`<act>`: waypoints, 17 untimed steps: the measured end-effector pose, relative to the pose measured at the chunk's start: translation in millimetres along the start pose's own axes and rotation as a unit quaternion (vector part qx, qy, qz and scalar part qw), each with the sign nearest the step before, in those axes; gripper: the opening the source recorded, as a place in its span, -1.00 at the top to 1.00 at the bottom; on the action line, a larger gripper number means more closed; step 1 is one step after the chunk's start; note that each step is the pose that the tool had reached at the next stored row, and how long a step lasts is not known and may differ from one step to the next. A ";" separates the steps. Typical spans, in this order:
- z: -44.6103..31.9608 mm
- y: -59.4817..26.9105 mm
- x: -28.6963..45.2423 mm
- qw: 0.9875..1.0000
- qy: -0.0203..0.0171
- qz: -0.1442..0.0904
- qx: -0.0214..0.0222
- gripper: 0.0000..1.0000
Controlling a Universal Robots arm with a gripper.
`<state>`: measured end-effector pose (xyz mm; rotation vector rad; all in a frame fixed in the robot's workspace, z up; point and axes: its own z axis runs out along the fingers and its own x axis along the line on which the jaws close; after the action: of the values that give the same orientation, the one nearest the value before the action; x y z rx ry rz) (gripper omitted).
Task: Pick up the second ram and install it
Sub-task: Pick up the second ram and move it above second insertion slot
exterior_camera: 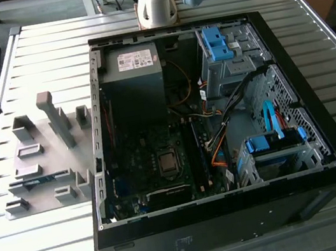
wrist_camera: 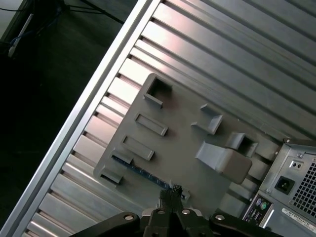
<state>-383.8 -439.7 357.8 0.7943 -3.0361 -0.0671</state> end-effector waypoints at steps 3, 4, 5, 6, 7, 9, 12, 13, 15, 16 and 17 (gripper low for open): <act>0.1 0.0 0.0 1.000 0.000 -0.006 0.000 0.79; 0.1 0.0 0.0 1.000 0.000 -0.008 0.000 0.79; 0.1 0.0 0.0 1.000 0.000 -0.010 0.000 0.79; 0.1 0.0 0.0 1.000 0.001 -0.012 0.000 0.79; 0.2 0.0 0.0 1.000 0.001 -0.015 0.000 0.79; 0.2 0.0 0.0 1.000 0.001 -0.019 0.000 0.79; 0.3 0.0 0.0 1.000 0.001 -0.027 0.000 0.79; 0.3 0.0 0.0 1.000 0.001 -0.030 0.000 0.79; 0.4 0.0 0.0 0.999 0.002 -0.037 0.000 0.79; 0.4 0.0 0.0 0.999 0.002 -0.040 0.000 0.79; 0.5 -0.1 0.0 0.999 0.002 -0.045 0.000 0.79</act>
<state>-383.8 -439.7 357.4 0.9285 -2.9958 -0.0661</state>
